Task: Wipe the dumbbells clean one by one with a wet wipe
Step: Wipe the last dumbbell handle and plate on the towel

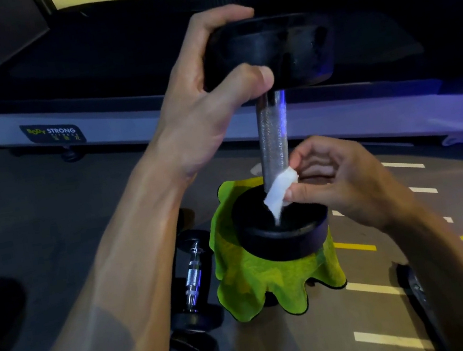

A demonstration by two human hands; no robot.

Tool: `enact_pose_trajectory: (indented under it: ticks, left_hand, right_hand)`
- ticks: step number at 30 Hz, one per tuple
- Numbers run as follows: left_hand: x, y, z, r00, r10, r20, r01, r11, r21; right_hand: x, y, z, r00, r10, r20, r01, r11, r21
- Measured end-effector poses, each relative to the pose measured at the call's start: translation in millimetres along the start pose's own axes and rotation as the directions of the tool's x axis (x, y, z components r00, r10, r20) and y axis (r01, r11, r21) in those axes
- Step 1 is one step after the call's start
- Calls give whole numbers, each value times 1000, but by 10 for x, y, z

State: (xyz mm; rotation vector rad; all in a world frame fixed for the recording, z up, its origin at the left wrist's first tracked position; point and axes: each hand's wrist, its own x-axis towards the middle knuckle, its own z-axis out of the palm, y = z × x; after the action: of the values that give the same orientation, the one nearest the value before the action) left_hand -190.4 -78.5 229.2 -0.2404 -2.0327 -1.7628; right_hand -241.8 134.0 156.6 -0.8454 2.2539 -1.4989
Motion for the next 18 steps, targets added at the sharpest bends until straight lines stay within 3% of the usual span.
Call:
enact_pose_trajectory:
  ticks: [3, 6, 8, 13, 18]
  left_hand:
    - [8, -2, 14, 1000, 4, -7, -4, 1000, 0]
    - [8, 0, 36, 1000, -2, -14, 2, 1000, -21]
    - [9, 2, 34, 1000, -2, -10, 1, 1000, -23]
    - [10, 0, -3, 1000, 3, -1, -3, 1000, -11]
    - [3, -9, -8, 1000, 2, 5, -2, 1000, -15]
  right_hand:
    - [46, -24, 123, 997, 52, 61, -54, 998, 43]
    - [67, -44, 298, 997, 73, 35, -70, 993, -93]
    - [88, -36, 307, 993, 109, 39, -108, 994, -36]
    - [59, -77, 104, 945, 179, 273, -202, 978, 59]
    - [-60, -175, -15, 924, 158, 348, -148, 987, -56]
